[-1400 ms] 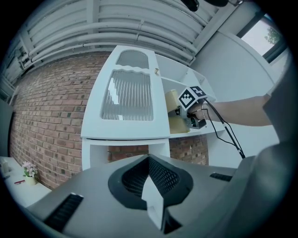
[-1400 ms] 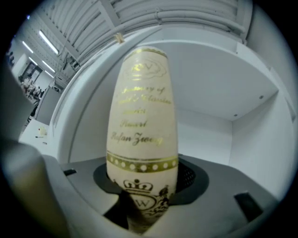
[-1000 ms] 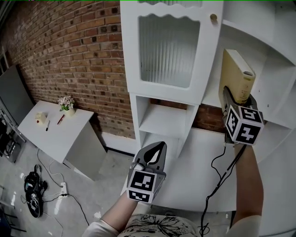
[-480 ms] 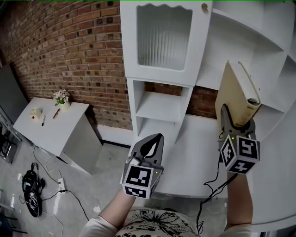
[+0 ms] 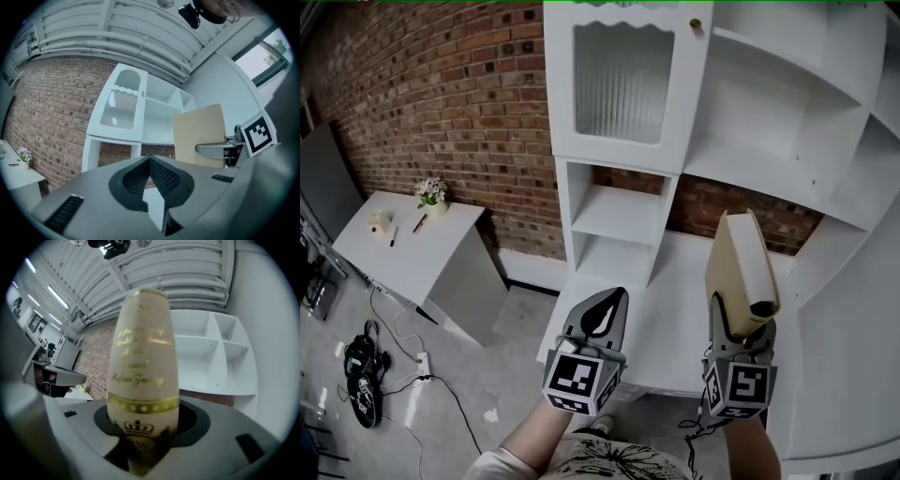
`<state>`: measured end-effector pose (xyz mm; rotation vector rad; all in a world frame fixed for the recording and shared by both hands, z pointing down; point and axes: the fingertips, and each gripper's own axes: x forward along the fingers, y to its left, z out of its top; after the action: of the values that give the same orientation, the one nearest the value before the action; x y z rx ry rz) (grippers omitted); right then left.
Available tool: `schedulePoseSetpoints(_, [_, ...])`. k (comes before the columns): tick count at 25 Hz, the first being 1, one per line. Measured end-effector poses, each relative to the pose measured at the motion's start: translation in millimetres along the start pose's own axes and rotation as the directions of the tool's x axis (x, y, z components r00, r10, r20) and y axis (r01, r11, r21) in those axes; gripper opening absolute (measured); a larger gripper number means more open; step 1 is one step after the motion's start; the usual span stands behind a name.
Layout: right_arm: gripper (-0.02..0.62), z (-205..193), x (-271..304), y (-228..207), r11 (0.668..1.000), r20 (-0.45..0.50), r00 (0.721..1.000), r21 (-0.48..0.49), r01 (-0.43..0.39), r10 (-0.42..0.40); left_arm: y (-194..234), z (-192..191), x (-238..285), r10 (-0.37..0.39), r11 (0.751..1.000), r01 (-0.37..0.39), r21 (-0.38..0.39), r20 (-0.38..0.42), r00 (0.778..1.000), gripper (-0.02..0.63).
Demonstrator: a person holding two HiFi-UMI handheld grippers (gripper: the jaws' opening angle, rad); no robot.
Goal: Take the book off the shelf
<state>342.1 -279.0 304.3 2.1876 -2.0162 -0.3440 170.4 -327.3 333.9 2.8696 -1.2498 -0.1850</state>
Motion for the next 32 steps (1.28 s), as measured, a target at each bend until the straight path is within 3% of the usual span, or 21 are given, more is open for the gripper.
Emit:
schedulePoseSetpoints(11, [0.232, -40.0, -35.5, 29.7, 0.995, -0.050, 0.997, 0.079, -0.058, 0.062, -18.7, -24.3, -21.4, -0.033, 0.999, 0.034, 0.015, -0.054, 0.998, 0.015])
schedulePoseSetpoints(25, [0.230, -43.7, -35.5, 23.8, 0.987, -0.042, 0.996, 0.140, -0.078, 0.084, -32.5, -24.6, -16.1, -0.015, 0.998, 0.018, 0.065, -0.053, 0.998, 0.015])
schedulePoseSetpoints(32, [0.230, -46.5, -37.6, 19.1, 0.984, -0.040, 0.996, 0.160, -0.077, 0.084, -37.5, -27.7, -9.8, -0.010, 0.999, 0.012, 0.036, -0.057, 0.998, 0.015])
